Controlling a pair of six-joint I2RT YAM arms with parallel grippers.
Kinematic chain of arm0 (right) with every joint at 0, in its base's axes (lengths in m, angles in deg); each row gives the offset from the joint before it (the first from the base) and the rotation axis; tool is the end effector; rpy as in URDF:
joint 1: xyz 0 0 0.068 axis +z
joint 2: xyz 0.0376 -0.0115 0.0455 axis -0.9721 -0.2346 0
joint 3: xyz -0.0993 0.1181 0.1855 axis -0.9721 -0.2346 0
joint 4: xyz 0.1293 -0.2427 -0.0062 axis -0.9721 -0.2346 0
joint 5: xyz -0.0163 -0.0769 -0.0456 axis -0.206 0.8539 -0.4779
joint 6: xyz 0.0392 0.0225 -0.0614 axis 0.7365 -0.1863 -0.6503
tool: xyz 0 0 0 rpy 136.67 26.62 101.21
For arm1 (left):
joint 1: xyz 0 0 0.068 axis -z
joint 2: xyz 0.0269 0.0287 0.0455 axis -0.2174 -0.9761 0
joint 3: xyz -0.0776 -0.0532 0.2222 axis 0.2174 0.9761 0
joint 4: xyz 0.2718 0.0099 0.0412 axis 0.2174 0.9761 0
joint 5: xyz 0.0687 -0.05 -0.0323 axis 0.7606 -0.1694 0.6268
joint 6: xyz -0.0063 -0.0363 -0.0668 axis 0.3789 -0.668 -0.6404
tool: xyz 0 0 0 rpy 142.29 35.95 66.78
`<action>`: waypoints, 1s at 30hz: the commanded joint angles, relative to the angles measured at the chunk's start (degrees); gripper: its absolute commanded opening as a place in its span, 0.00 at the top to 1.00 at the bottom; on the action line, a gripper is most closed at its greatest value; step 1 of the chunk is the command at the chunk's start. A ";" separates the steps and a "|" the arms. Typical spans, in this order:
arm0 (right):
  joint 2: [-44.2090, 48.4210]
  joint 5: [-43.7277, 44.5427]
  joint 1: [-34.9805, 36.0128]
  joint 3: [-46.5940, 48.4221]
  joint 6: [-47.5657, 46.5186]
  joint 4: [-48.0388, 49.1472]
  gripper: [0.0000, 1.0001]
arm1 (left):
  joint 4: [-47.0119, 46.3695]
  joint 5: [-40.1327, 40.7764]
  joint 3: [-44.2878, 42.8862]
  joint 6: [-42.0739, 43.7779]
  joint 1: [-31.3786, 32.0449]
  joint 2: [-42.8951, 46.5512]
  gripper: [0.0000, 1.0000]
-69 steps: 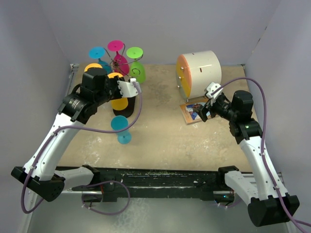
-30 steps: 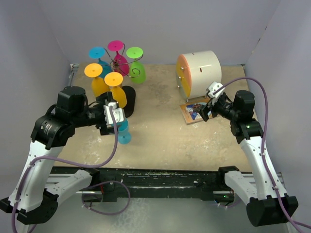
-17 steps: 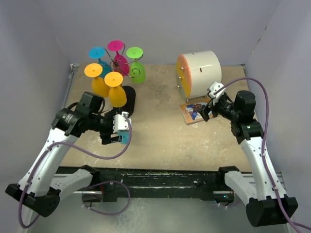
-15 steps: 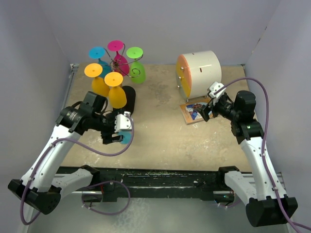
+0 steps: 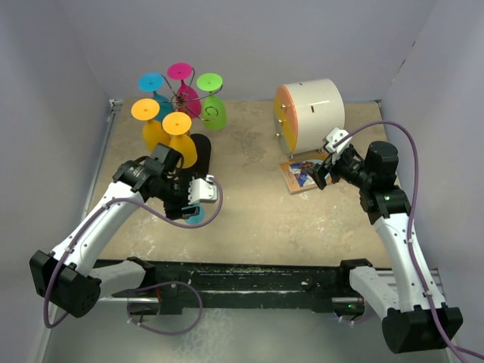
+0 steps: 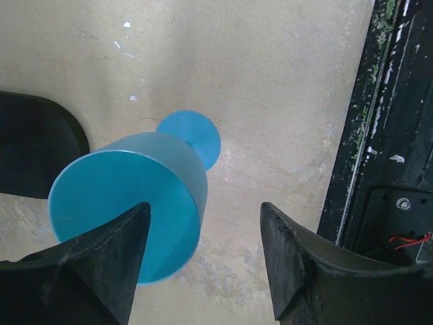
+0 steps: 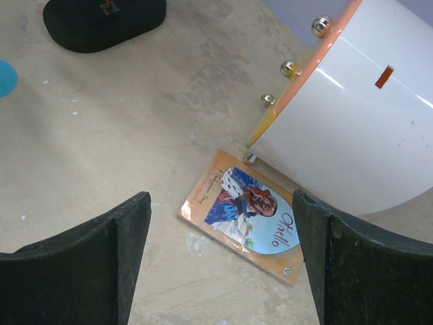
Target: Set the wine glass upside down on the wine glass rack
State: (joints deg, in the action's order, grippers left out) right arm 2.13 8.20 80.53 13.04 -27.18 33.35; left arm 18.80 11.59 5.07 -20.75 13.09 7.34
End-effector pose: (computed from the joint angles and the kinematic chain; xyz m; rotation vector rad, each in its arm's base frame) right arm 0.2548 0.0544 0.3289 -0.8266 1.5600 0.2769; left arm 0.2052 -0.1267 0.2538 1.7850 1.9493 -0.3928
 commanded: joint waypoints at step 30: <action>-0.66 1.61 -0.53 0.00 -1.21 0.95 0.12 | 8.78 -28.45 -15.47 -1.84 1.25 0.85 1.00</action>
State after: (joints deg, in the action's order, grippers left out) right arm 1.23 9.71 80.49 13.02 -27.57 33.26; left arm 25.43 -4.80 -4.92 -23.86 14.05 5.32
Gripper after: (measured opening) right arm 0.878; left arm 0.011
